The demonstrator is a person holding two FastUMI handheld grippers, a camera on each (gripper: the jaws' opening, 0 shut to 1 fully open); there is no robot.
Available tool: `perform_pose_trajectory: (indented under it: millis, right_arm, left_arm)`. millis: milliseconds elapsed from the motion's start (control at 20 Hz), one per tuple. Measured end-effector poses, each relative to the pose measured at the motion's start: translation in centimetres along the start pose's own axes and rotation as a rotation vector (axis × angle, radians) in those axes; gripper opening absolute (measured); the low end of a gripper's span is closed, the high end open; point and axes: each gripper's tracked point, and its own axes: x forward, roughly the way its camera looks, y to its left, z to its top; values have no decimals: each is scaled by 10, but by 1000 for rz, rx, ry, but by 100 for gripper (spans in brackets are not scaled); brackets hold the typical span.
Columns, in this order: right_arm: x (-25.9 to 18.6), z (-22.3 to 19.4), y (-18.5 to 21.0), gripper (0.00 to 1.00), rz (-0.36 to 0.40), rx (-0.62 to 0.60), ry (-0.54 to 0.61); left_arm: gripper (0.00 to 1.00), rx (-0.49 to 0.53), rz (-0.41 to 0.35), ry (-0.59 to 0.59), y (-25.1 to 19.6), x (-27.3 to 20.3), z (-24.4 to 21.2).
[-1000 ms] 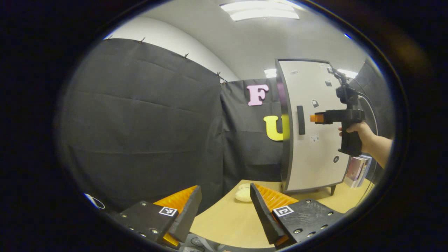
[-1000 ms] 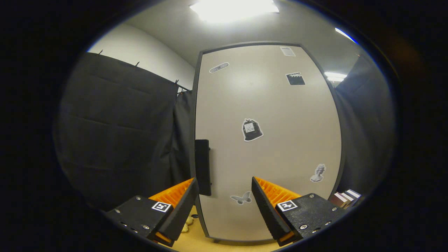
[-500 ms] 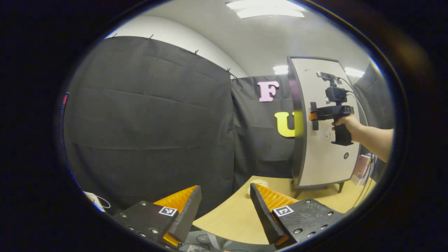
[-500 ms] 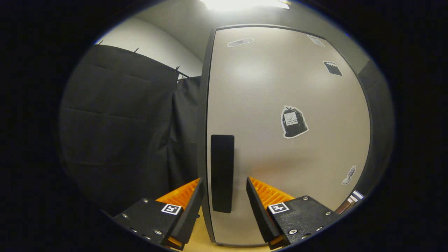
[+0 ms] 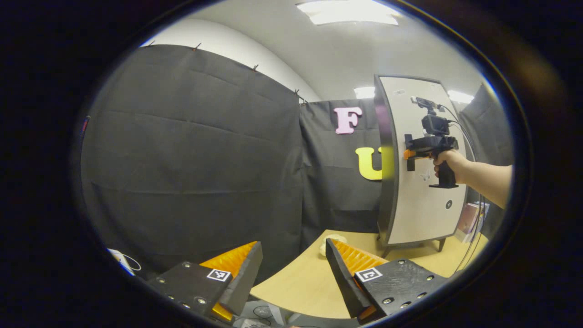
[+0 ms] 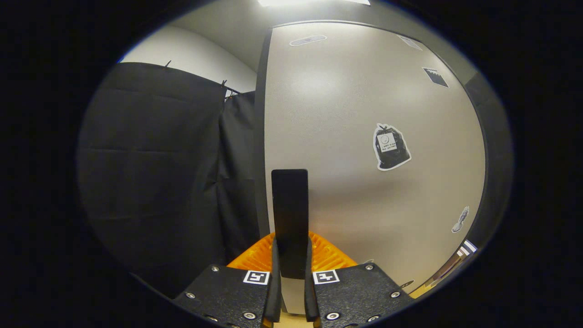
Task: Open the cabinet door with the right hand, grasp the bottle in the cabinet with the left hand and place it on the coaster, then close the cabinet door with the right hand.
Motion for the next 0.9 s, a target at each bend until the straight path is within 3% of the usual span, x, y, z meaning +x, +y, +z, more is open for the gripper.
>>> perform_pose_trajectory:
  millis: [350, 600, 900]
  right_arm:
    - [-20, 1, 1, 20, 91, 13, -3]
    - [-21, -2, -4, 20, 126, 14, 9]
    - [-32, -1, -9, 20, 163, 23, 13]
  left_arm:
    - [83, 15, -96, -20, -49, 17, 6]
    - [87, 5, -152, -31, -80, 25, 9]
    - [83, 5, -218, -44, -113, 27, 13]
